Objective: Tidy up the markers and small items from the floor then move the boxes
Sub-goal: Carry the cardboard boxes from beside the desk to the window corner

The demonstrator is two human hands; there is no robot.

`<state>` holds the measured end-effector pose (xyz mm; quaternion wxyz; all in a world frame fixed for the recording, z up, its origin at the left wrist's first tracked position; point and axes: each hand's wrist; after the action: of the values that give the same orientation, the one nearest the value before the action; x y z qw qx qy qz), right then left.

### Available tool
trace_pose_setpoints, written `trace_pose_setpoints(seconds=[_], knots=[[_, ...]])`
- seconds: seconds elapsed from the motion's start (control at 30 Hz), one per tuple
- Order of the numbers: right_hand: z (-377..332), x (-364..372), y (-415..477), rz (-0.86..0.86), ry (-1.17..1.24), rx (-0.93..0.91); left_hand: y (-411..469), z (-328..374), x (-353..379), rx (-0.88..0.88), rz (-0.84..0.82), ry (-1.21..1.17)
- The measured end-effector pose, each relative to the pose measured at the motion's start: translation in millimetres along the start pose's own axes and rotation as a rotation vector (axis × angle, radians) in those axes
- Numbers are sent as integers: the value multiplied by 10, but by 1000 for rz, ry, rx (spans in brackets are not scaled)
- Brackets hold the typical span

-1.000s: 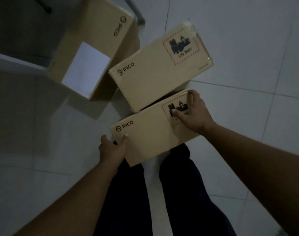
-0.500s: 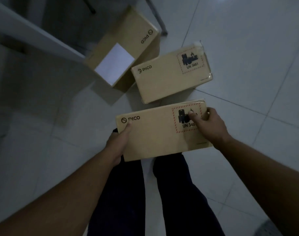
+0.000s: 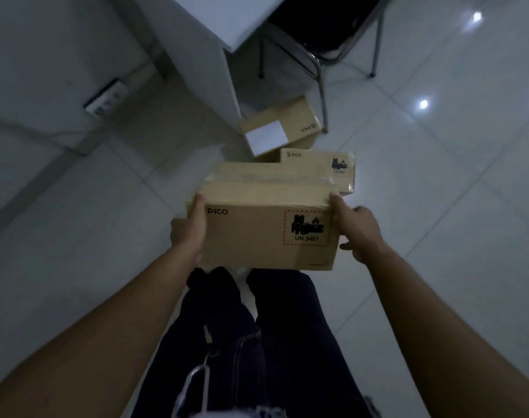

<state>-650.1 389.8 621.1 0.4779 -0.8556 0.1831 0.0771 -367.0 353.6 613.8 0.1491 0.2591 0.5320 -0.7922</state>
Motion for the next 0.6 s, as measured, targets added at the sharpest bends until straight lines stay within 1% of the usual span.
trace_pose_setpoints(seconds=[0.07, 0.13, 0.23, 0.33, 0.37, 0.43, 0.5, 0.6], knots=[[-95, 154, -260, -52, -43, -65, -76, -201, -325, -5, -33, -102], [-130, 376, -509, -116, -108, -89, -99, -452, -670, -14, -48, -189], [-138, 778, -875, -196, -189, -74, -107, -810, -1168, -26, 27, -308], [-106, 1250, -1248, -276, -257, -78, -116, -1161, -1636, 34, 137, -377], [-95, 1346, -1332, -314, -239, -68, -117, -1225, -1728, 43, 169, -390], [-61, 1740, -1613, -442, -206, -74, -105, -1499, -2152, 52, 225, -462], [-13, 2163, -1934, -553, -184, -90, -84, -1850, -2618, 52, 250, -520], [91, 2801, -2389, -625, -217, -188, -51, -2402, -3277, 83, 306, -596]])
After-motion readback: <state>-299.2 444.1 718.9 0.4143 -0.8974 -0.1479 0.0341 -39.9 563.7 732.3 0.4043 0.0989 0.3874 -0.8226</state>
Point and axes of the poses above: each hand's wrist, its own y-axis towards the middle knuckle, its own x-axis out of the palm, z = x × y, and after that the axes turned 7 degrees about y, right-handed
